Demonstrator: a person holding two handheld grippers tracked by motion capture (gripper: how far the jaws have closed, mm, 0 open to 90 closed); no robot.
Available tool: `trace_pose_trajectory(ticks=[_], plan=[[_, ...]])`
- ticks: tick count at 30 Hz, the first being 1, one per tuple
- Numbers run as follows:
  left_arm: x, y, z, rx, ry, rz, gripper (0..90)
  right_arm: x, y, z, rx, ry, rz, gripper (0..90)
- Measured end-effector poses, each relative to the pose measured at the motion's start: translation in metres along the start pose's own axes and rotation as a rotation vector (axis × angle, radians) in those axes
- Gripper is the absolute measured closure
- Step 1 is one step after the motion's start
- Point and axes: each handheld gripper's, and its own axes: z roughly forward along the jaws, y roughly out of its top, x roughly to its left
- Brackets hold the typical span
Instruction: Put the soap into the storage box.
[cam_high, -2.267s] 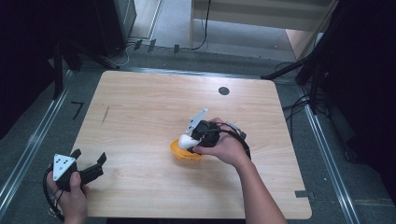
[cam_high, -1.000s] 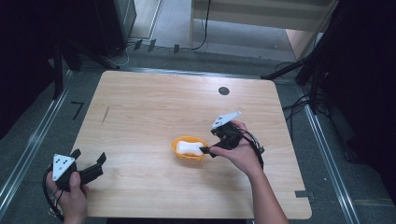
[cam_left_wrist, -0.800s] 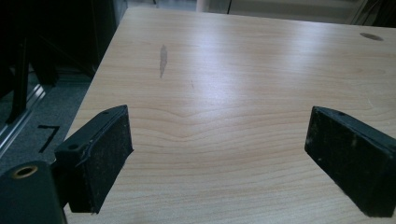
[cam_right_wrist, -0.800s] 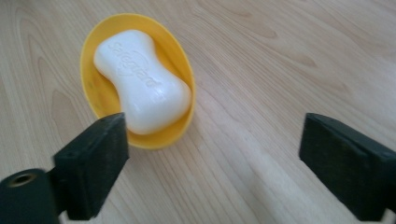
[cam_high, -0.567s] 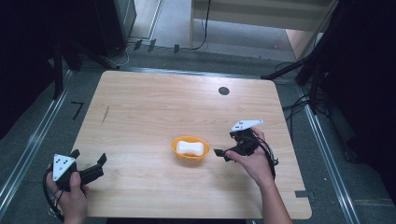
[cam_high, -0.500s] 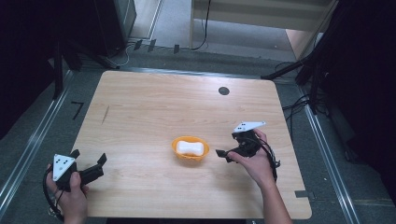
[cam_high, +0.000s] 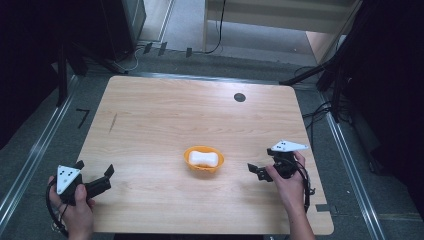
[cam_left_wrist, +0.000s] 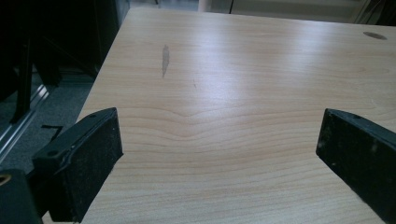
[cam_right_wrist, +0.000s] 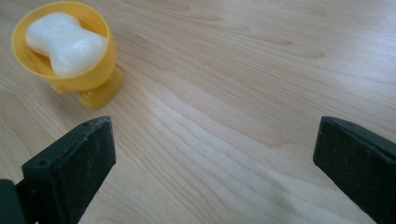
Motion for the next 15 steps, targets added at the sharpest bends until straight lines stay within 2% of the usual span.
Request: trace_pose_trajectory(ticks=[6, 10, 15], plan=[[0.000, 0.000, 0.000, -0.001, 0.000, 0.001, 0.7, -0.007, -0.018, -0.009, -0.008, -0.020, 0.028, 0.0], [-0.001, 0.000, 0.000, 0.002, -0.001, 0.004, 0.7, -0.013, -0.033, -0.018, -0.030, -0.054, 0.063, 0.0], [-0.001, 0.000, 0.000, 0.004, 0.000, 0.005, 0.6, -0.019, -0.048, -0.027, -0.055, -0.090, 0.083, 1.6]])
